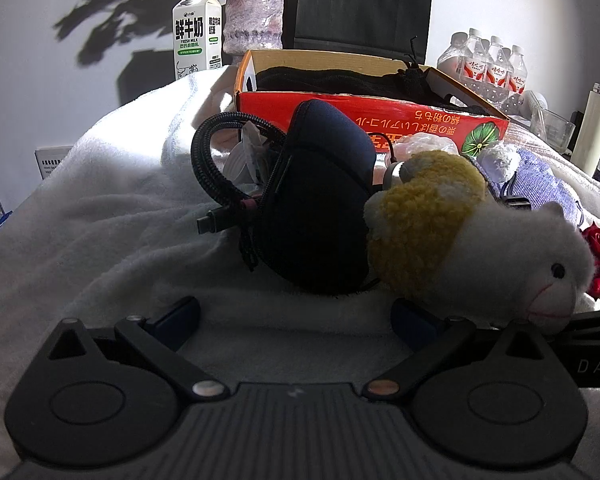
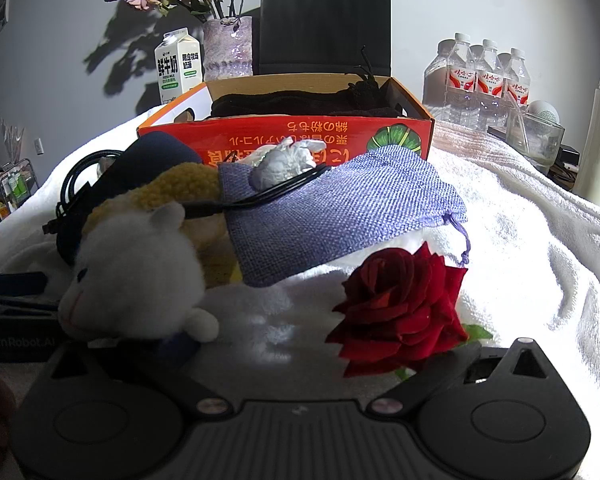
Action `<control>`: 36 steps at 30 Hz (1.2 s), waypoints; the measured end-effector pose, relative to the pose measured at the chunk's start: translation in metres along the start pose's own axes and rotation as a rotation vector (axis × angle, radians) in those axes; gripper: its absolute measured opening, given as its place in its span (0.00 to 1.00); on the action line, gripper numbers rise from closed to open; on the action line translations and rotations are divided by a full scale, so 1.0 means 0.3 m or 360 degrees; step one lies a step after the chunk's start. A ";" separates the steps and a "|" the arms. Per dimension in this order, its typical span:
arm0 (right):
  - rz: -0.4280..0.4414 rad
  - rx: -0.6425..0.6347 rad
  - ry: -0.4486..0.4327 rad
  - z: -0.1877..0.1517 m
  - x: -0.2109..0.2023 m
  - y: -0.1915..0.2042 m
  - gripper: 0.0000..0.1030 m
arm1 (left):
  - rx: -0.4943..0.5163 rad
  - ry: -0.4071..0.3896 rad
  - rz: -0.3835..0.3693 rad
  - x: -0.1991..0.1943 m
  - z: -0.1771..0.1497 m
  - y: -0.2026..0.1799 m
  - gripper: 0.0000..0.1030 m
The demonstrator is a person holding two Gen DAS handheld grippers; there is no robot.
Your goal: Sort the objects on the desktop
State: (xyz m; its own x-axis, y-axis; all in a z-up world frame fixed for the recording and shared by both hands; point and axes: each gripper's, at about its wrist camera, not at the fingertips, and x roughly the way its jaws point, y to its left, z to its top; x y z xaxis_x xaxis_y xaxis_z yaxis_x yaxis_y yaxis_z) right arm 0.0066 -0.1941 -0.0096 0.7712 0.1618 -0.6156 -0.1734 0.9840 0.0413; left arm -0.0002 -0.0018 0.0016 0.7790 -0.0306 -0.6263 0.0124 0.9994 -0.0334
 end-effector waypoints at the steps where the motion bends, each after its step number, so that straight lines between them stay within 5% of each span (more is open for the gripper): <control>1: 0.0000 0.0000 0.0000 0.000 0.000 0.000 1.00 | -0.0001 0.0000 -0.0001 0.000 0.000 0.001 1.00; 20: 0.0024 -0.0040 0.0046 -0.003 -0.023 0.010 1.00 | 0.0010 0.0004 -0.0029 -0.039 -0.016 0.025 1.00; 22: 0.0037 -0.0005 0.0037 -0.011 -0.070 -0.019 0.94 | -0.0008 -0.0032 -0.0067 -0.081 -0.028 0.048 1.00; 30: 0.0233 -0.0016 -0.0148 0.049 -0.252 -0.053 0.94 | -0.0015 -0.0254 -0.0232 -0.158 0.079 0.117 1.00; 33: 0.0087 -0.0117 -0.0185 0.055 -0.220 -0.031 0.92 | 0.0017 -0.0229 -0.0160 -0.106 0.128 0.106 0.89; 36: 0.0008 -0.0096 -0.0083 0.046 -0.171 -0.060 0.84 | 0.0108 -0.0218 -0.0227 -0.062 0.171 0.071 0.89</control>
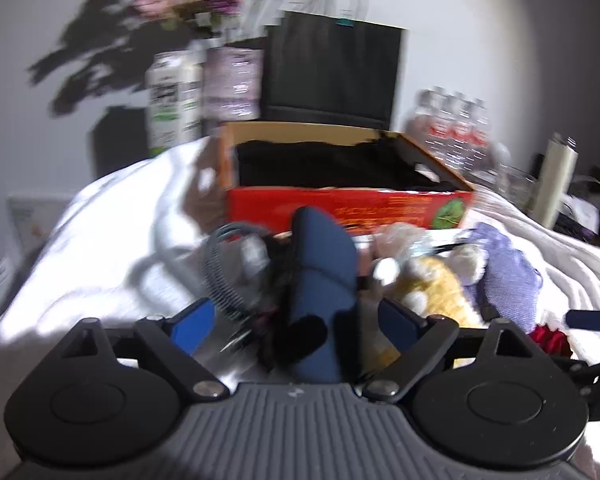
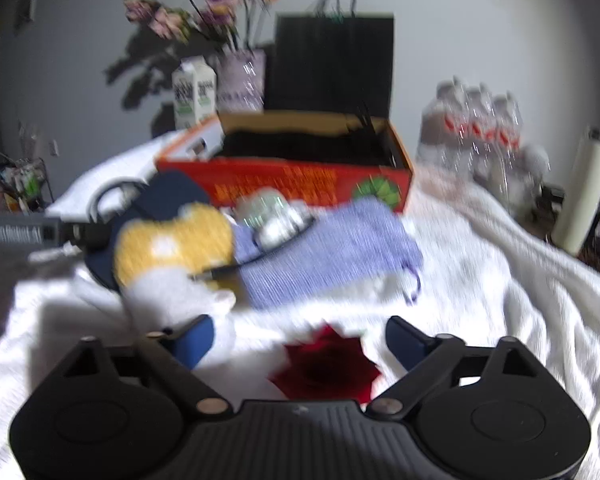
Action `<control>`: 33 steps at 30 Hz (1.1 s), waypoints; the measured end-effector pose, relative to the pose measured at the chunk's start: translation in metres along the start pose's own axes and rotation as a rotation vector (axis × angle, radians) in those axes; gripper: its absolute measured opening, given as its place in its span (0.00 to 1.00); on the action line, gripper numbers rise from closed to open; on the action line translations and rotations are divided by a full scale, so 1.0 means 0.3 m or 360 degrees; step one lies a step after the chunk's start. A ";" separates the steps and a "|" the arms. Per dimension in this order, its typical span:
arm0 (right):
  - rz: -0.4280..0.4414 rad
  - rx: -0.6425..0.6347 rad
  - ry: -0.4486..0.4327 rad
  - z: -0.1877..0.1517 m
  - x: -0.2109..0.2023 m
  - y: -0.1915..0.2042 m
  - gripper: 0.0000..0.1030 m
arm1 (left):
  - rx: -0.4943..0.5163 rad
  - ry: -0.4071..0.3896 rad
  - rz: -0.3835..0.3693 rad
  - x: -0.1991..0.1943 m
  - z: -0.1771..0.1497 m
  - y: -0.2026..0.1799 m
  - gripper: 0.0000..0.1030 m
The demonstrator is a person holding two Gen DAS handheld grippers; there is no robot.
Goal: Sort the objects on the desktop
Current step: 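Grasp the navy zippered pouch with the right tool while the left tool grasps the black cable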
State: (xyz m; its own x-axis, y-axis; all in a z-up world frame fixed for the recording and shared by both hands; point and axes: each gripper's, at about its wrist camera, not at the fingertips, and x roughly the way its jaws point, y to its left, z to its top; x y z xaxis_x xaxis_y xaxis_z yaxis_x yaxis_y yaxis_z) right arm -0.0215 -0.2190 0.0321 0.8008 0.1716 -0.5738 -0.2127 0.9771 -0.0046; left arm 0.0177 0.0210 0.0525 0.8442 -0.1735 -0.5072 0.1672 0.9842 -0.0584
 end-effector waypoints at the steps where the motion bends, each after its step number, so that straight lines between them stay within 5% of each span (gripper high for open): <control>1: 0.0025 0.0030 0.0008 -0.009 0.003 -0.014 0.83 | 0.0052 0.0008 0.0030 0.028 0.008 -0.016 0.90; 4: 0.0045 0.0059 0.0047 -0.027 0.005 -0.031 0.79 | 0.0102 0.0058 0.0060 0.119 0.028 -0.036 0.89; 8: 0.0165 0.0032 -0.0057 -0.022 -0.059 -0.009 0.78 | -0.0026 0.0205 -0.0061 0.185 0.048 -0.003 0.49; 16: 0.0477 -0.0110 -0.0070 0.027 0.032 0.139 0.75 | -0.0171 0.0242 -0.0106 0.213 0.049 0.017 0.47; 17: 0.0443 -0.0125 -0.0056 0.034 0.065 0.161 0.72 | -0.0168 0.0253 -0.0099 0.204 0.053 0.016 0.40; 18: 0.0422 -0.0142 -0.0016 0.040 0.101 0.177 0.58 | -0.0165 0.0263 -0.0102 0.188 0.055 0.013 0.35; 20: 0.0439 -0.0083 0.0045 0.050 0.130 0.177 0.56 | -0.0152 0.0258 -0.0093 0.140 0.048 0.004 0.33; 22: 0.0487 -0.0015 0.0044 0.053 0.101 0.161 0.48 | -0.0188 0.0231 -0.0090 0.076 0.031 0.015 0.32; 28: 0.0626 0.0028 -0.0050 0.028 -0.123 0.097 0.47 | -0.0373 0.0168 -0.0187 -0.187 0.002 0.066 0.30; 33: 0.0601 -0.0043 -0.0019 -0.056 -0.238 0.104 0.48 | -0.0444 0.0355 -0.0294 -0.269 -0.118 0.072 0.31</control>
State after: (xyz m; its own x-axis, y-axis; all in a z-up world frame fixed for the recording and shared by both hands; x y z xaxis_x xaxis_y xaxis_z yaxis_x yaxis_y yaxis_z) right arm -0.0948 -0.2029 0.0592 0.6695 0.5205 -0.5299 -0.5085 0.8412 0.1838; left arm -0.0648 0.0575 0.0616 0.6763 -0.3667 -0.6389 0.1354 0.9144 -0.3816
